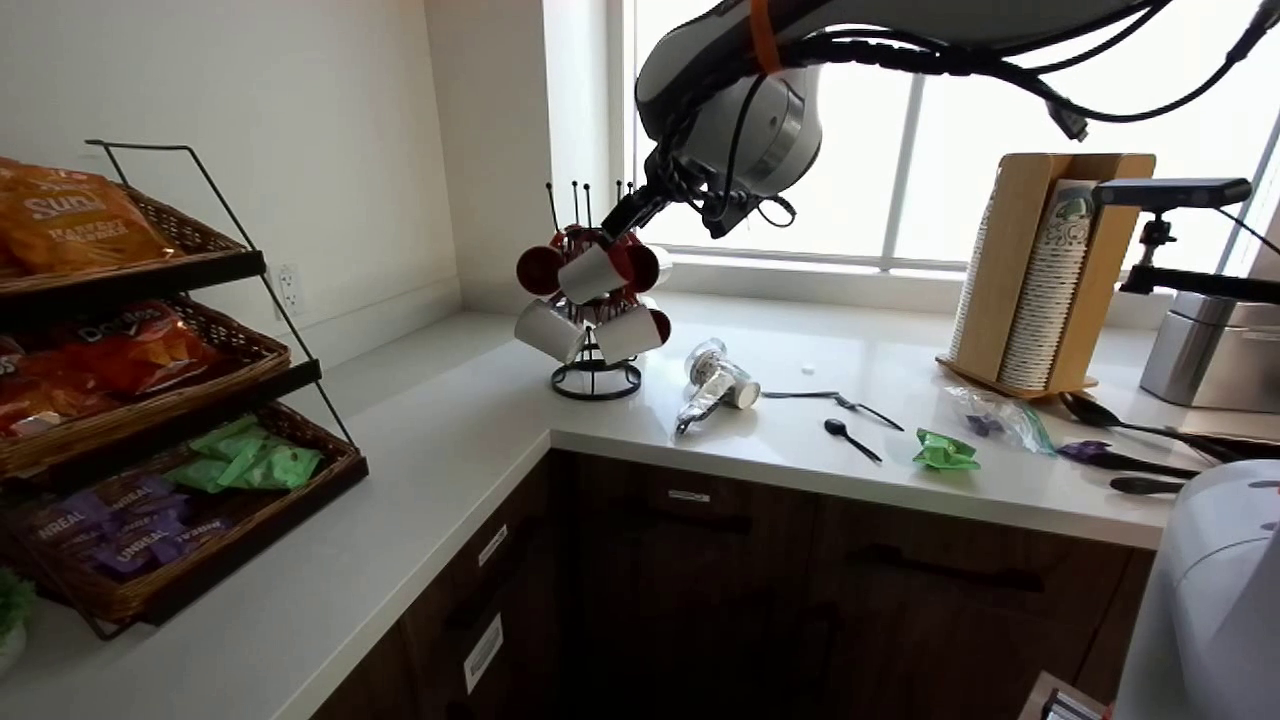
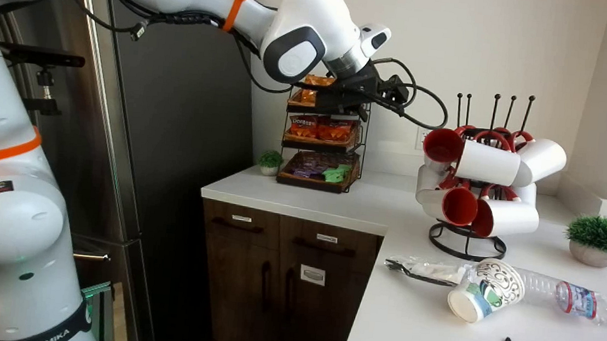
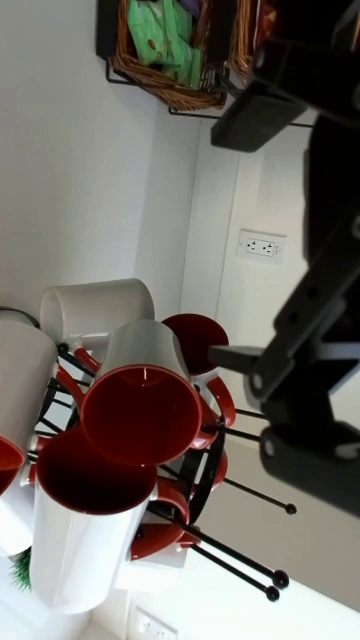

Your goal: Remove one mug from the rack and put it on the table

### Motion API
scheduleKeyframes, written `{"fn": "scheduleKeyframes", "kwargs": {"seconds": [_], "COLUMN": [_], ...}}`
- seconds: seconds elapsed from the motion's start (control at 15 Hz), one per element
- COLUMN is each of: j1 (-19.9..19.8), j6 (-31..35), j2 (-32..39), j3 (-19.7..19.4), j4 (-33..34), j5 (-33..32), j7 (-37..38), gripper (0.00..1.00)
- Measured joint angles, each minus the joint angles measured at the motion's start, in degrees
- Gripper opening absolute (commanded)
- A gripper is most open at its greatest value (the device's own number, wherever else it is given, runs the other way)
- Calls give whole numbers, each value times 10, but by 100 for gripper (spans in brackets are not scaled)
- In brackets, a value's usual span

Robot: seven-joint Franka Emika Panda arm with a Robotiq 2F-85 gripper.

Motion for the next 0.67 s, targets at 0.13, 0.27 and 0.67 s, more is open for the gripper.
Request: {"fn": "scheduleKeyframes", "kwargs": {"seconds": [0.13, 0.27, 0.67], "j1": [16, 27, 31], "j6": [0, 0, -18], "j2": [12, 24, 73], "j3": [-14, -26, -56], "j4": [12, 28, 77], "j5": [60, 113, 235], "j7": [-44, -88, -191], "gripper": [100, 100, 100]}}
